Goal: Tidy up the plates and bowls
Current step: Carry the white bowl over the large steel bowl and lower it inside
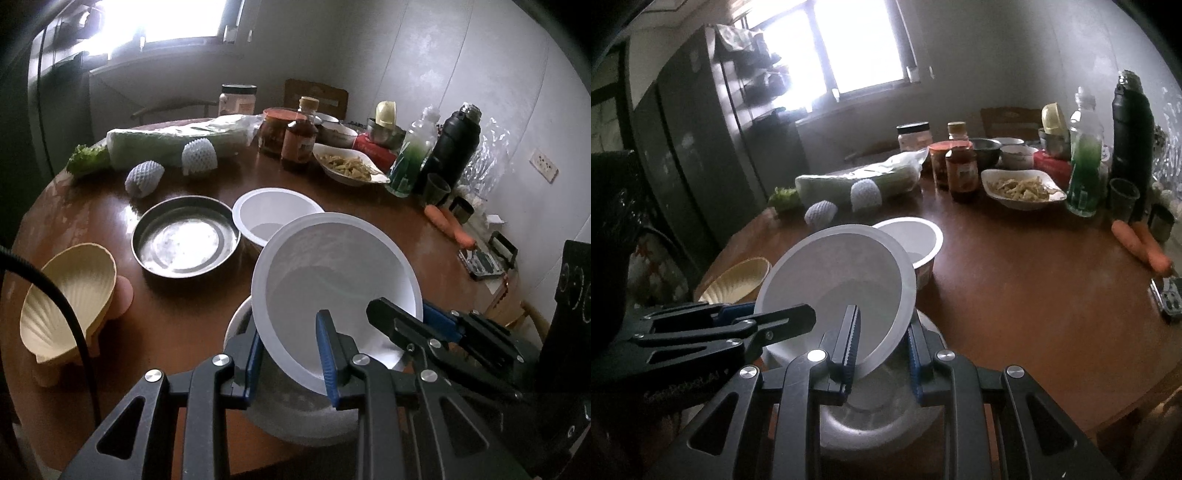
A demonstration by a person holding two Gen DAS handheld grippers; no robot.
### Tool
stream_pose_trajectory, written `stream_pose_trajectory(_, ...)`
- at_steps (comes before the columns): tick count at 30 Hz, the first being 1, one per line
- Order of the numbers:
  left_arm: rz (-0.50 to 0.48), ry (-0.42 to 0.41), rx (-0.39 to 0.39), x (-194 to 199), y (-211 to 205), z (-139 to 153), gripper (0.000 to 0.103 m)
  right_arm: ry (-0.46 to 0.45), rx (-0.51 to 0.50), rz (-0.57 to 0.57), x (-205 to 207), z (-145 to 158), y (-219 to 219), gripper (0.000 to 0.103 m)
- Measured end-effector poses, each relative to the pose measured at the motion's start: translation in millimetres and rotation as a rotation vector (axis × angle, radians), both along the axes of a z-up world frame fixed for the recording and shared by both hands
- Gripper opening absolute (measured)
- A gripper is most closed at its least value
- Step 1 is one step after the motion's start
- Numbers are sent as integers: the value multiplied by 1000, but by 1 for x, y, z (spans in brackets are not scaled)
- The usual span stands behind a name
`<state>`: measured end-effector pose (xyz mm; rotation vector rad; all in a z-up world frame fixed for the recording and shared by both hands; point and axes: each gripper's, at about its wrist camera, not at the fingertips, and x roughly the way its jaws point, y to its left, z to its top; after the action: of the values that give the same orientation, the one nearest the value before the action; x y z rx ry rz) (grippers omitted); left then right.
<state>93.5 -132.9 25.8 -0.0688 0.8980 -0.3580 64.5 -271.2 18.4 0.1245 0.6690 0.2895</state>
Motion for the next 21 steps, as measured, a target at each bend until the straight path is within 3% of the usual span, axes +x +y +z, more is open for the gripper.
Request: stream_pose_trajectory(21, 20, 39, 20, -17, 7, -11, 28, 37, -53, 39, -22, -7, 13, 26)
